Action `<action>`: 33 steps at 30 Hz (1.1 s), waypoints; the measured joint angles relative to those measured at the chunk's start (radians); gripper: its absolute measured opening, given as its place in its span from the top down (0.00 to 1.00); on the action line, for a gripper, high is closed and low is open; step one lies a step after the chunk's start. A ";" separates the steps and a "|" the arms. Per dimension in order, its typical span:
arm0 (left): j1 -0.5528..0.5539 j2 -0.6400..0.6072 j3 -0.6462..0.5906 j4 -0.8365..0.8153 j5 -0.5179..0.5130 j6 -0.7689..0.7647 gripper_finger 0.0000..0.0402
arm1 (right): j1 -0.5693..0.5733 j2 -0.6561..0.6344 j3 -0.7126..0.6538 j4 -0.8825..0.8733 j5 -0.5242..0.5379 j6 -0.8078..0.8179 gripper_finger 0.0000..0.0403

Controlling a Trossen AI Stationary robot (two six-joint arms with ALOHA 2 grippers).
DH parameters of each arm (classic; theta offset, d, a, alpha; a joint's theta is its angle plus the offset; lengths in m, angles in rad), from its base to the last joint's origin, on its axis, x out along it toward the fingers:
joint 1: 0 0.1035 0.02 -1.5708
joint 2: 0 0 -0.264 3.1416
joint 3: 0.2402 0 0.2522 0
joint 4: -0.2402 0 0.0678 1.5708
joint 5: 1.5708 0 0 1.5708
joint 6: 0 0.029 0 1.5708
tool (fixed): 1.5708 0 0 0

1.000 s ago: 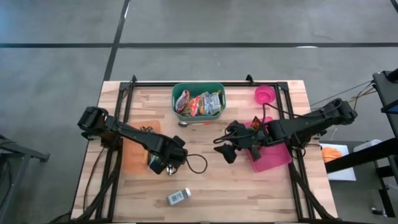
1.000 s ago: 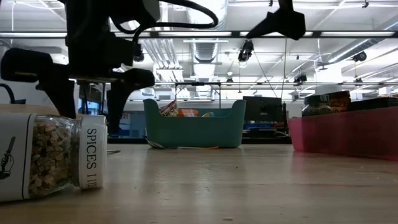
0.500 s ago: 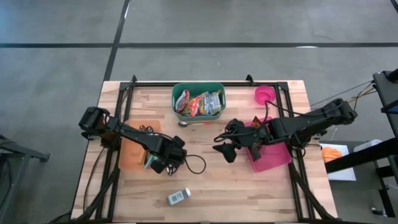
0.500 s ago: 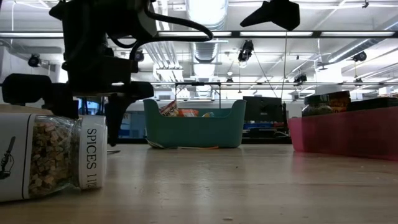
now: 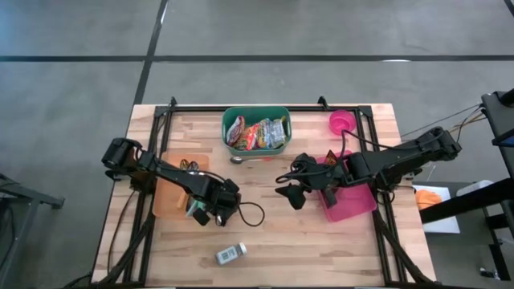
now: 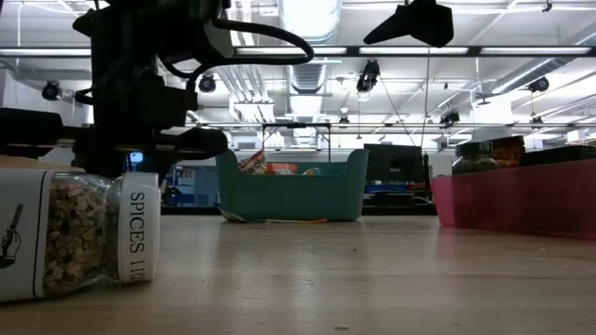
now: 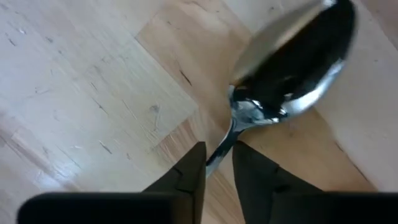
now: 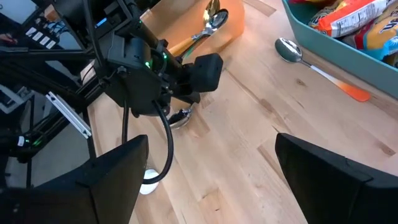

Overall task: Pick & Place Food Item
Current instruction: Put the silver spoon into the orange bin

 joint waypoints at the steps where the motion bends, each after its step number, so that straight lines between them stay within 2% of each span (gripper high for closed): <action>1: 0.000 0.000 0.000 0.000 0.000 0.000 0.82 | 0.000 0.000 0.000 0.000 0.000 0.000 0.14; 10: 0.000 0.000 0.002 0.009 -0.011 0.023 0.98 | 0.000 -0.001 0.000 0.000 0.000 0.000 0.14; 23: 0.000 -0.015 0.013 0.006 -0.003 0.044 1.00 | 0.000 -0.001 0.000 0.001 0.000 0.000 0.14; 33: 0.000 -0.024 0.087 -0.010 0.011 0.016 1.00 | 0.000 -0.001 0.000 -0.001 0.000 0.000 0.14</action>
